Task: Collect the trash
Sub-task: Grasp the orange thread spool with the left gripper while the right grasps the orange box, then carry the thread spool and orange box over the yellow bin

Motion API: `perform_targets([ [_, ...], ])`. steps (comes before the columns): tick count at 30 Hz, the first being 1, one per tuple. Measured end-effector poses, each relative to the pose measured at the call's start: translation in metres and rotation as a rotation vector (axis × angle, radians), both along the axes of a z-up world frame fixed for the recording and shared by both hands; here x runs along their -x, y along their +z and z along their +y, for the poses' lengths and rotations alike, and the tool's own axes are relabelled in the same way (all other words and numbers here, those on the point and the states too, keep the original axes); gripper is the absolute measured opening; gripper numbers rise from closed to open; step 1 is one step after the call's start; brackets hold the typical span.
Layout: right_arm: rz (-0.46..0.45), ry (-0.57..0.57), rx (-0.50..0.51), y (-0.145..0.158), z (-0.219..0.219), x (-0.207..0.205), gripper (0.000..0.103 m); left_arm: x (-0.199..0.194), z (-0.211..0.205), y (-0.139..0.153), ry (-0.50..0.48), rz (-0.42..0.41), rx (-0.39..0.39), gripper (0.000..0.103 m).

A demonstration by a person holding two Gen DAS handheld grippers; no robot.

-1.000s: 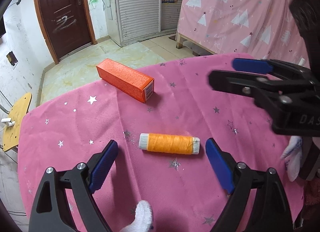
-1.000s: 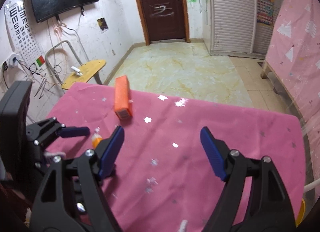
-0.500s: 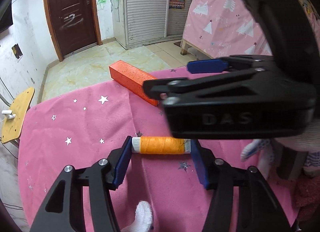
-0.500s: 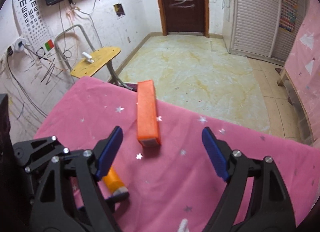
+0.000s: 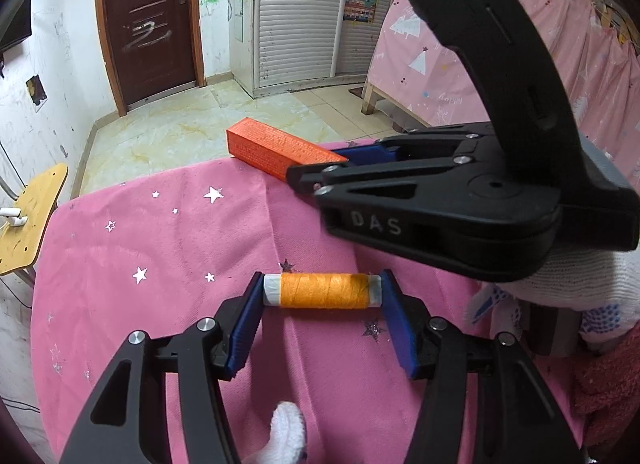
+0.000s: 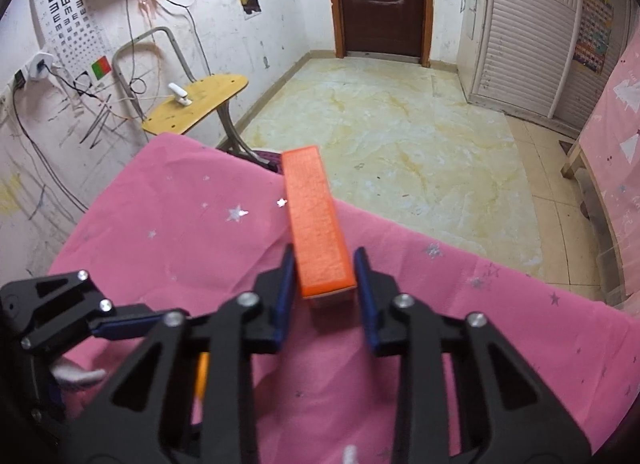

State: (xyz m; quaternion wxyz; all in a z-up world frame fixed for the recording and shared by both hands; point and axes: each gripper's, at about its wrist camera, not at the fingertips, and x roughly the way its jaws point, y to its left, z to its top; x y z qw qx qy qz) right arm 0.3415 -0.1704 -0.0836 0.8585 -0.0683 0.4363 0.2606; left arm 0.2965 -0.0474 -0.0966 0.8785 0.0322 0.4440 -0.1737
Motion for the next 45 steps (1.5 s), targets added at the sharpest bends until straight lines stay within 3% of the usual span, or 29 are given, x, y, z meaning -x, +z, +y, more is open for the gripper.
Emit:
perform_targets([
  [5, -0.012, -0.004, -0.011, 0.003, -0.003, 0.005, 0.022, 0.004, -0.003, 0.000, 0.000, -0.013, -0.019, 0.049],
  [12, -0.065, -0.037, -0.054, 0.029, -0.019, 0.025, 0.022, 0.006, -0.002, 0.003, 0.038, -0.022, -0.037, 0.049],
  [21, -0.141, -0.124, -0.141, 0.070, -0.076, 0.070, 0.023, 0.015, -0.008, 0.016, 0.076, -0.041, -0.007, 0.049],
  [34, -0.196, -0.285, -0.243, 0.088, -0.178, 0.120, 0.023, 0.059, -0.082, 0.040, -0.035, -0.103, -0.041, 0.049],
  [45, -0.242, -0.428, -0.301, 0.083, -0.258, 0.162, 0.023, 0.084, -0.143, 0.057, -0.102, -0.136, -0.049, 0.049],
])
